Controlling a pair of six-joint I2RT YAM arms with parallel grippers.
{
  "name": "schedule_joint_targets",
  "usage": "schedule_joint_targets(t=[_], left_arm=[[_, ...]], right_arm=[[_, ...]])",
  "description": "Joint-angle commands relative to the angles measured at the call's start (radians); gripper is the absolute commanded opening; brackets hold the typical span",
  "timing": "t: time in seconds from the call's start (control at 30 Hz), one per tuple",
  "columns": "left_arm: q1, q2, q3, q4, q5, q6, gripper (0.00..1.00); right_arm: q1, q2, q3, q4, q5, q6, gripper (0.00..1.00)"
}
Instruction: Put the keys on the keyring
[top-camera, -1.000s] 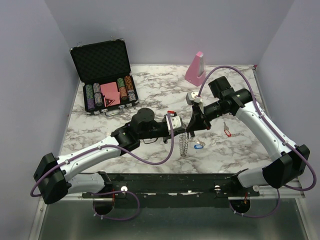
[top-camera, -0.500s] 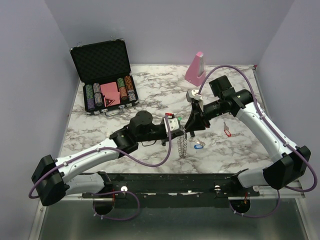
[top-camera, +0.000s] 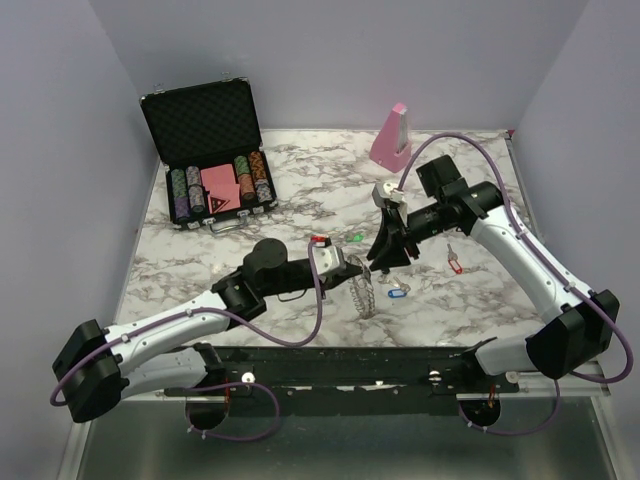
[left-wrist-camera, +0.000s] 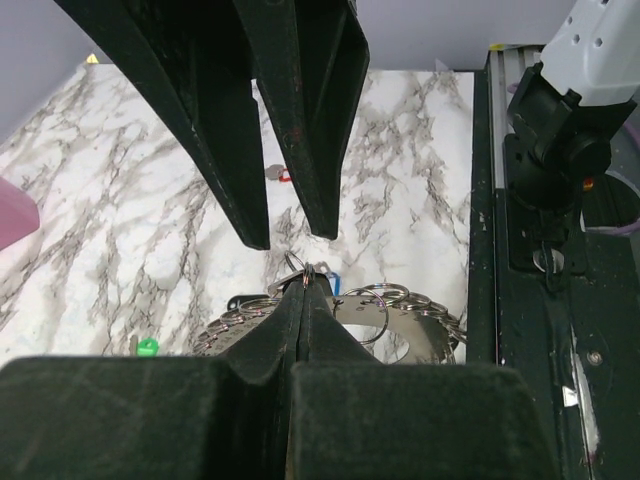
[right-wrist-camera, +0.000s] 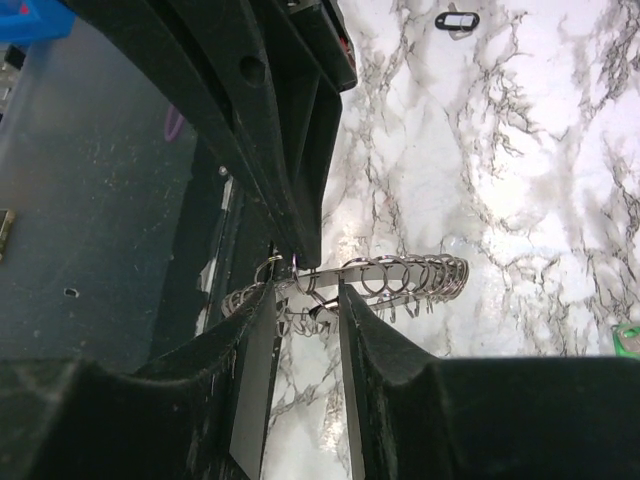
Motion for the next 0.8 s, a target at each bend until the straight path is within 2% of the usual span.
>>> schedule_joint_targets(t=[0.0,0.23,0.53,0.77], left_arm=[[-0.002,-0.041,-0.079,0.238,-0.029,-0.045,0.0],[0.001,-0.044,-0.131,0.348,-0.029,-0.064,0.0],[0.004,-0.018,-0.162,0.485,-0.016,-0.128,0.0],[0.004,0.018,-0.182,0.582,-0.029,-0.191,0.0]], right_arm=[[0.0,-0.009,-0.011,-0.052,-0.075,-0.074,0.4],[0.004,-0.006,-0.02,-0.086,-0.099,-0.118,0.35],[0.015,-0.005,-0.034,-0.066,-0.122,-0.113,0.38],[0.015,-0.015,-0.032,-0.048,-0.138,-0.092,0.36]])
